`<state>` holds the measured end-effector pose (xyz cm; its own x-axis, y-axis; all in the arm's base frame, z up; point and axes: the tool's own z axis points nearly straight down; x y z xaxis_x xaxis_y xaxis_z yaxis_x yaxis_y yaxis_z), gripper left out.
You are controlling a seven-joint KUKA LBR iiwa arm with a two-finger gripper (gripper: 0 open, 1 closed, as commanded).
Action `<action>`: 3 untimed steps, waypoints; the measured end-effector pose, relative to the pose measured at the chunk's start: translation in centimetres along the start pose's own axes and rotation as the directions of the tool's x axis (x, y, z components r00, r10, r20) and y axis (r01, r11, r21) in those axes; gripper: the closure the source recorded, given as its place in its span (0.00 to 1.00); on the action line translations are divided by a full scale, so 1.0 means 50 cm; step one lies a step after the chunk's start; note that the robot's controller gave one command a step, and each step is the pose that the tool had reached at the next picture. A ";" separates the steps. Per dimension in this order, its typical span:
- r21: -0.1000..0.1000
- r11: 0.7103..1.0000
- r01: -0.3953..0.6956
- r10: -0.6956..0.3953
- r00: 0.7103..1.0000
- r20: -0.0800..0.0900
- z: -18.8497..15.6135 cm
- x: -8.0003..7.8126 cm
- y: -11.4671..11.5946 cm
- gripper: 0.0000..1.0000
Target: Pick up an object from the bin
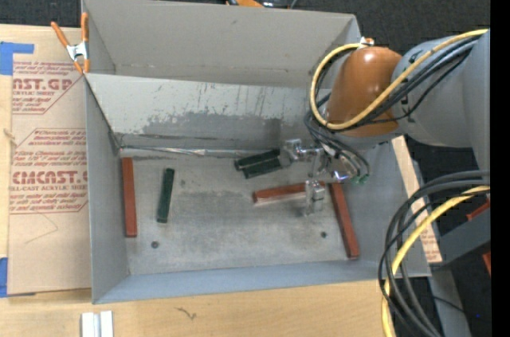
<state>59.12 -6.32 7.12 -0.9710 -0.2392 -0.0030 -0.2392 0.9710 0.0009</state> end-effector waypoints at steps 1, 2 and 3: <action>0.003 1.000 -0.003 0.003 1.000 0.004 -0.006 -0.002 -0.004 1.00; 0.001 1.000 -0.002 0.002 1.000 -0.002 -0.001 0.002 -0.003 0.00; 0.003 1.000 -0.002 0.002 1.000 0.005 -0.006 -0.002 -0.004 1.00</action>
Offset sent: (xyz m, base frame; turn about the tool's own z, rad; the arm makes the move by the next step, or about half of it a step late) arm 0.0000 0.0000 0.0000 0.0000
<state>59.27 -6.48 7.40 -0.9714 -0.2372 -0.0075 -0.2372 0.9715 -0.0023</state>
